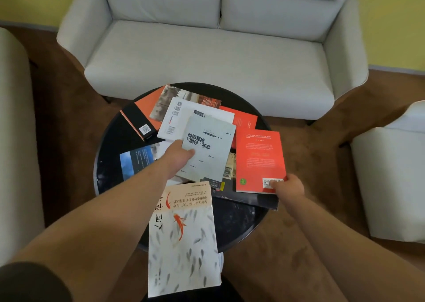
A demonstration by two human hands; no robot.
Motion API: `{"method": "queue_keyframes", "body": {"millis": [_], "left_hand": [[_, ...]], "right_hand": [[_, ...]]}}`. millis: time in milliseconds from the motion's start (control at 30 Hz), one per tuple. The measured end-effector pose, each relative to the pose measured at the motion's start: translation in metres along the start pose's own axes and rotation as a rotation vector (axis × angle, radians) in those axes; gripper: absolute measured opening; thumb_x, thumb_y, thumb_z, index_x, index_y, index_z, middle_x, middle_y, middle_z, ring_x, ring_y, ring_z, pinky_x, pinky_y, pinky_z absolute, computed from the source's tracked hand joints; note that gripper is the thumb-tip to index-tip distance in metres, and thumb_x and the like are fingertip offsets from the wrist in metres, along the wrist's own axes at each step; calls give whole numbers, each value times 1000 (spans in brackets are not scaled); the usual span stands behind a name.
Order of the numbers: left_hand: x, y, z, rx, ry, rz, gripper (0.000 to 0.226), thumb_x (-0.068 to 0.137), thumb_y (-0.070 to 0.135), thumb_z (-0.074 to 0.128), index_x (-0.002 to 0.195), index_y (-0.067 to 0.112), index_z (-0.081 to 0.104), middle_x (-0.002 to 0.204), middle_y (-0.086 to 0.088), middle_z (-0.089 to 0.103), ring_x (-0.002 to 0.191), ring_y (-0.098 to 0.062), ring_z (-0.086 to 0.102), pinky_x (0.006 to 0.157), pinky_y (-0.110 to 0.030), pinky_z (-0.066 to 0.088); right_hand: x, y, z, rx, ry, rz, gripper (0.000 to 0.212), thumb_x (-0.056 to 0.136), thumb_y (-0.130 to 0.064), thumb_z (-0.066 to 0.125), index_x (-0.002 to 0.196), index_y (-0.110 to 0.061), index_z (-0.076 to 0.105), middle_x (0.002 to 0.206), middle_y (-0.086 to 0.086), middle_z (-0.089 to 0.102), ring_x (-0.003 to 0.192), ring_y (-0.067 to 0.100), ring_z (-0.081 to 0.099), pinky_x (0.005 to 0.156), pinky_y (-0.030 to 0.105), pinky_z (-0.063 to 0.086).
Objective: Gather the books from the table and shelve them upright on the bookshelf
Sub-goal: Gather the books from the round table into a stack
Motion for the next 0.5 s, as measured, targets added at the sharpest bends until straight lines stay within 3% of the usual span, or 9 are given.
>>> {"method": "queue_keyframes", "body": {"millis": [67, 167, 333, 400, 500], "left_hand": [[-7, 9, -3, 28, 18, 72, 28, 100, 17, 52, 127, 11, 51, 116, -6, 63, 96, -24, 62, 70, -30, 50], [-23, 30, -6, -14, 64, 168, 16, 101, 17, 49, 117, 16, 52, 105, 0, 61, 78, -10, 58, 53, -23, 43], [-66, 61, -27, -177, 108, 294, 21, 102, 16, 51, 121, 19, 55, 118, 3, 66, 104, -18, 66, 70, -28, 56], [-90, 70, -41, -197, 123, 336, 23, 101, 16, 52, 123, 21, 57, 121, 4, 68, 106, -17, 68, 77, -32, 58], [-131, 70, -61, -207, 174, 362, 21, 101, 18, 52, 119, 27, 59, 114, 10, 70, 99, -11, 70, 72, -30, 58]], "right_hand": [[-6, -5, -5, 57, -4, -15, 36, 89, -9, 67, 123, -5, 56, 113, 12, 64, 94, 27, 61, 80, 37, 50], [-18, -13, -7, 207, -78, -15, 32, 95, -10, 64, 122, -10, 48, 120, 11, 63, 102, 28, 65, 85, 45, 57], [-53, -35, -20, 404, -174, -35, 33, 102, -18, 58, 133, -16, 45, 111, 3, 67, 102, 25, 70, 78, 40, 62], [-69, -37, -30, 426, -191, -70, 32, 103, -18, 56, 133, -15, 46, 109, 4, 68, 98, 23, 70, 69, 34, 59], [-88, -30, -41, 424, -219, -106, 34, 104, -18, 55, 136, -12, 45, 107, 7, 69, 93, 23, 71, 65, 33, 58]]}}
Point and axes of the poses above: each hand's wrist, its own x-axis towards the middle knuckle, its own z-axis out of the palm, y = z × x, the point moved 6 cm from there along x, towards the middle knuckle
